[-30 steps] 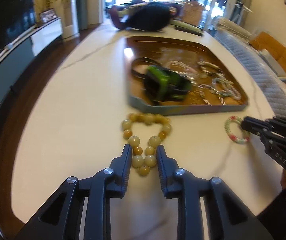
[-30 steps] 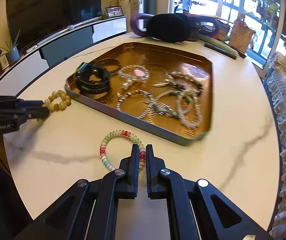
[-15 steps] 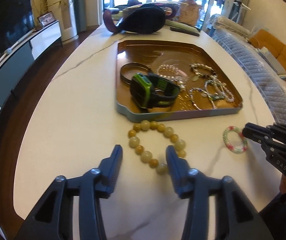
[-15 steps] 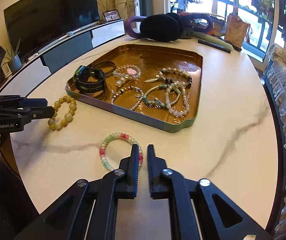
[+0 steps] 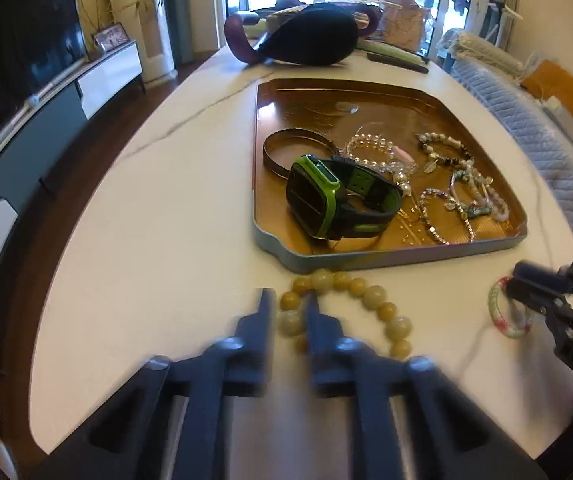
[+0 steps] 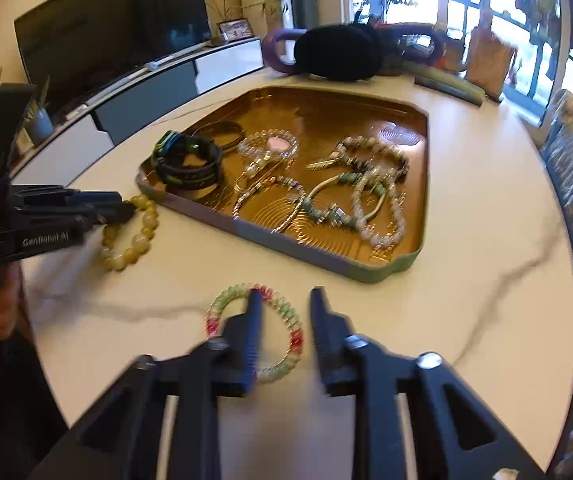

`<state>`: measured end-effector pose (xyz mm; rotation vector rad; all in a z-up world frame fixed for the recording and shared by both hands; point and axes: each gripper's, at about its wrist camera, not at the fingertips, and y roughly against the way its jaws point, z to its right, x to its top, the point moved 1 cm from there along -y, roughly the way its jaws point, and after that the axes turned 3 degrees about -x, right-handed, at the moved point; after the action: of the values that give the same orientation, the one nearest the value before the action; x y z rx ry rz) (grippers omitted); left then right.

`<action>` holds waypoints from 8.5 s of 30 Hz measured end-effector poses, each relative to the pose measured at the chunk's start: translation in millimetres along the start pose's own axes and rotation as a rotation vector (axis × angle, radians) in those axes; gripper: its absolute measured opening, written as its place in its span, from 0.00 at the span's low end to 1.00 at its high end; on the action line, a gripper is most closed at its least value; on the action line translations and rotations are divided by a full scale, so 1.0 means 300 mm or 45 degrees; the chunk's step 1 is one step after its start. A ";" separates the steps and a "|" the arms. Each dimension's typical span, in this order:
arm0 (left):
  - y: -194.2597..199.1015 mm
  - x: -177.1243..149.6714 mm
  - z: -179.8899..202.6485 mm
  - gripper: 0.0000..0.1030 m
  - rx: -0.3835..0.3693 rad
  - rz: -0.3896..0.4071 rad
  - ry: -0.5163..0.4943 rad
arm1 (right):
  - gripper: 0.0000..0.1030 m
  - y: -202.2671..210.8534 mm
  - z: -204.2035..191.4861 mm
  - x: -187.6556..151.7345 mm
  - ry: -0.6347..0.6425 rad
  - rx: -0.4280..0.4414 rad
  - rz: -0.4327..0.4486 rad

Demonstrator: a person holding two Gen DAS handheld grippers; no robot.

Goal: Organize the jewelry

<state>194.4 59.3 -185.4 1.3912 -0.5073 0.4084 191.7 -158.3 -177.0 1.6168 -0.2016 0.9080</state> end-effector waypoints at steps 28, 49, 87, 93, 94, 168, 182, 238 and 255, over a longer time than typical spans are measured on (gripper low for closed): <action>0.253 0.037 0.062 0.13 -0.122 0.224 -0.059 | 0.05 0.163 -0.010 0.029 0.010 0.000 0.133; 0.384 0.186 0.172 0.13 -0.224 0.454 -0.116 | 0.05 0.320 0.015 0.198 -0.058 0.003 0.401; -0.054 0.453 0.119 0.13 -0.271 0.207 -0.021 | 0.06 -0.070 0.112 0.389 -0.058 0.042 0.245; -0.150 0.438 0.115 0.13 -0.244 0.124 -0.020 | 0.06 -0.137 0.103 0.364 -0.035 0.045 0.167; -0.157 0.436 0.117 0.13 -0.230 0.108 -0.022 | 0.06 -0.148 0.101 0.358 -0.029 0.039 0.151; 0.512 -0.078 0.367 1.00 0.198 0.171 0.031 | 0.75 0.406 -0.159 -0.012 -0.372 -0.247 0.063; 0.499 -0.075 0.374 1.00 0.199 0.171 0.025 | 0.75 0.403 -0.141 -0.016 -0.388 -0.256 0.068; 0.488 -0.085 0.367 1.00 0.198 0.162 0.019 | 0.75 0.382 -0.154 -0.025 -0.375 -0.239 0.058; 0.489 -0.085 0.367 1.00 0.196 0.168 0.015 | 0.75 0.382 -0.153 -0.025 -0.373 -0.241 0.058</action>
<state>81.2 -28.6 -68.1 1.5068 -0.5695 0.5719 99.1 -151.1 -95.2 1.5671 -0.5148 0.6610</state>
